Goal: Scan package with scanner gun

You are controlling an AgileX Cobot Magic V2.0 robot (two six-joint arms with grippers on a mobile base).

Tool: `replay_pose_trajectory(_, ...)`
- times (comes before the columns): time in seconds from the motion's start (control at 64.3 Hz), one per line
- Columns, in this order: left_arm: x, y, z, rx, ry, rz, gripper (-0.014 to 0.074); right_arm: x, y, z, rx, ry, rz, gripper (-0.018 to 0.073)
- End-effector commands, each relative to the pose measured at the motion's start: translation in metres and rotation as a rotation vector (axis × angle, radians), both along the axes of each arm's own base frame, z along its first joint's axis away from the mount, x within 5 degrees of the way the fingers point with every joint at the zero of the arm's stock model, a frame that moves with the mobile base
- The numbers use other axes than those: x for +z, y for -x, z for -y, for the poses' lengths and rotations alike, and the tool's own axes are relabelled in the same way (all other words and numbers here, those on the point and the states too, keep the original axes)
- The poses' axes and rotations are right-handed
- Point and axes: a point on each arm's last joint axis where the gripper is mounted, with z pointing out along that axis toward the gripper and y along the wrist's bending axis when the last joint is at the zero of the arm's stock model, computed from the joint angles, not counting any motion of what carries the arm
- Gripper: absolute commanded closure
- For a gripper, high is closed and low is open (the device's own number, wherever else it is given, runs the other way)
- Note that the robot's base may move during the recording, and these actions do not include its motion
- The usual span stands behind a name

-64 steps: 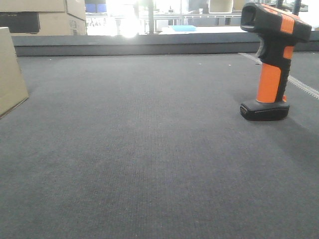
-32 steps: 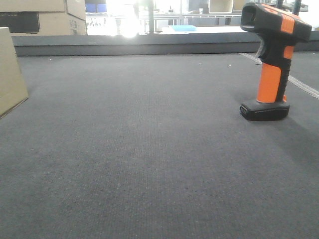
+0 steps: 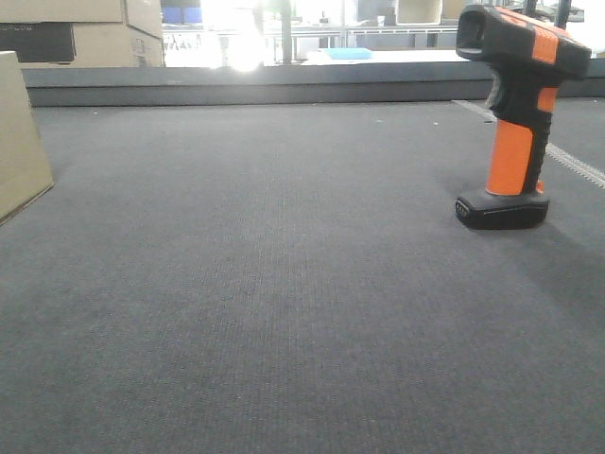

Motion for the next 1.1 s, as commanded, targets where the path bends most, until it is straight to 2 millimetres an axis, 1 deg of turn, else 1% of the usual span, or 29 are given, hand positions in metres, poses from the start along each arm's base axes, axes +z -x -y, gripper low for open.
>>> replay_pose_trajectory(0.0, 0.001, 0.001, 0.0, 0.006, -0.002, 0.018, 0.0708, 0.005, 0.002, 0.001, -0.007, 0.009, 0.033, 0.0713)
replay_pose_trajectory(0.155, 0.001, 0.001, 0.0, 0.006, -0.002, 0.018, 0.0708, 0.004, 0.002, 0.002, -0.039, 0.109, 0.045, 0.0713)
replay_pose_trajectory(0.249, 0.001, 0.001, 0.0, 0.006, -0.002, 0.018, 0.0708, 0.001, 0.0, 0.003, -0.058, 0.162, 0.039, 0.0713)
replay_pose_trajectory(0.295, 0.001, 0.001, 0.0, 0.006, -0.002, 0.018, 0.0708, -0.002, 0.0, 0.005, -0.069, 0.152, 0.029, 0.0713)
replay_pose_trajectory(0.342, 0.001, 0.001, 0.0, 0.006, -0.002, 0.018, 0.0708, -0.006, 0.0, 0.006, -0.083, 0.135, 0.022, 0.0713)
replay_pose_trajectory(0.389, 0.001, 0.001, 0.0, 0.006, -0.002, 0.018, 0.0708, -0.011, 0.001, 0.007, -0.097, 0.154, 0.03, 0.0713)
replay_pose_trajectory(0.498, 0.001, 0.001, 0.0, 0.006, -0.002, 0.018, 0.0708, -0.033, 0.004, 0.007, -0.093, 0.142, 0.018, 0.0713)
replay_pose_trajectory(0.575, 0.001, 0.001, 0.0, 0.006, -0.002, 0.018, 0.0708, -0.052, 0.005, 0.007, -0.092, 0.14, 0.014, 0.0713)
replay_pose_trajectory(0.637, 0.001, 0.001, 0.0, 0.006, -0.002, 0.018, 0.0708, -0.069, 0.001, 0.007, -0.088, 0.146, -0.032, 0.0713)
replay_pose_trajectory(0.777, 0.001, 0.001, 0.0, 0.006, -0.002, 0.02, 0.0708, -0.088, -0.004, 0.006, -0.087, 0.142, -0.018, 0.0713)
replay_pose_trajectory(0.855, 0.001, 0.001, 0.0, 0.006, -0.002, 0.02, 0.0708, -0.098, -0.007, 0.006, -0.088, 0.126, 0.007, 0.0713)
replay_pose_trajectory(0.917, 0.001, 0.001, 0.0, 0.006, -0.002, 0.02, 0.0708, -0.095, -0.006, 0.006, -0.09, 0.121, 0.031, 0.0713)
replay_pose_trajectory(0.964, 0.001, 0.001, 0.0, 0.006, -0.002, 0.02, 0.0708, -0.099, -0.007, 0.006, -0.087, 0.131, -0.008, 0.0713)
replay_pose_trajectory(1.088, 0.001, 0.001, 0.0, 0.006, -0.002, 0.02, 0.0708, -0.099, -0.007, 0.006, -0.089, 0.157, -0.011, 0.0713)
